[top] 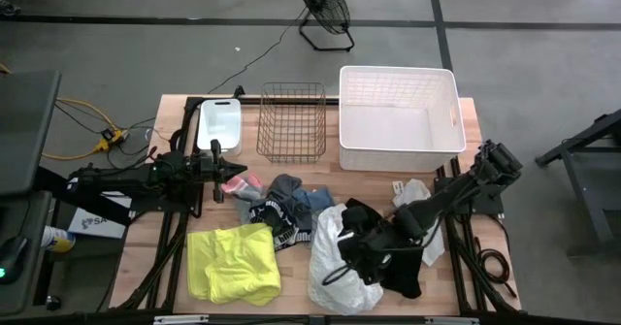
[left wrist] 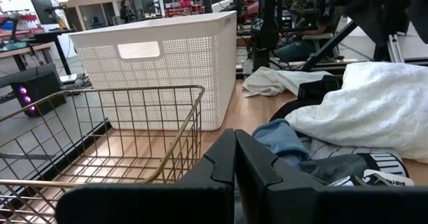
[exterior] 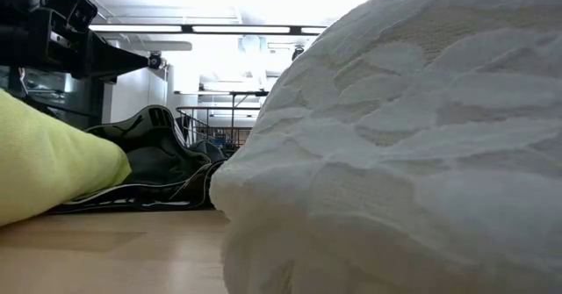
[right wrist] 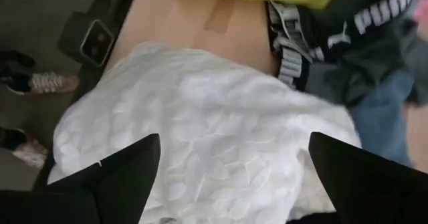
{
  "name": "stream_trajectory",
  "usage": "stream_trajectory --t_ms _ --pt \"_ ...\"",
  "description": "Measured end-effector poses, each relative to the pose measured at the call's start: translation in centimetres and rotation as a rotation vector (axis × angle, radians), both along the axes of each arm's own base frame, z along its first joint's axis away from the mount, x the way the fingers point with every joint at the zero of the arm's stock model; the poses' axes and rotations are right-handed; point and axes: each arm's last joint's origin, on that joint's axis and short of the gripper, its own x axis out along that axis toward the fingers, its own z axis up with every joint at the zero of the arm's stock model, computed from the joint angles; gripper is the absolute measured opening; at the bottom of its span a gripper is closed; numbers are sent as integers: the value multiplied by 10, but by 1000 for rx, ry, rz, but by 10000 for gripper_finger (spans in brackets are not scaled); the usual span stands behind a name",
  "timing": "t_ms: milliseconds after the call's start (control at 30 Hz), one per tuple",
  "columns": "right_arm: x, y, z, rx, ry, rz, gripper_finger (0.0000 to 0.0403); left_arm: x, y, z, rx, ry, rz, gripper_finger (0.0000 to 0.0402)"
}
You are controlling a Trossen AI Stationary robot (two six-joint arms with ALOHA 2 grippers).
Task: Pick & Place Cloths
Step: Put the white shirt into the right white bin
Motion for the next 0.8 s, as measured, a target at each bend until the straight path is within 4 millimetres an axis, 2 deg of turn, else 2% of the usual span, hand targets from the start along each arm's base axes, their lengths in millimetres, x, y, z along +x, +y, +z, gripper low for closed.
stream_trajectory --t_ms 267,467,600,800 --pt "25 -1 -14 149 156 -259 375 0 0 0 0 0 0 0" --pt "26 1 -18 193 194 -326 375 0 0 0 0 1 -1 0" --pt "24 4 -22 144 202 -306 375 0 0 0 0 0 0 0" --pt "28 17 -40 66 207 -130 375 0 0 0 0 1 0 0"
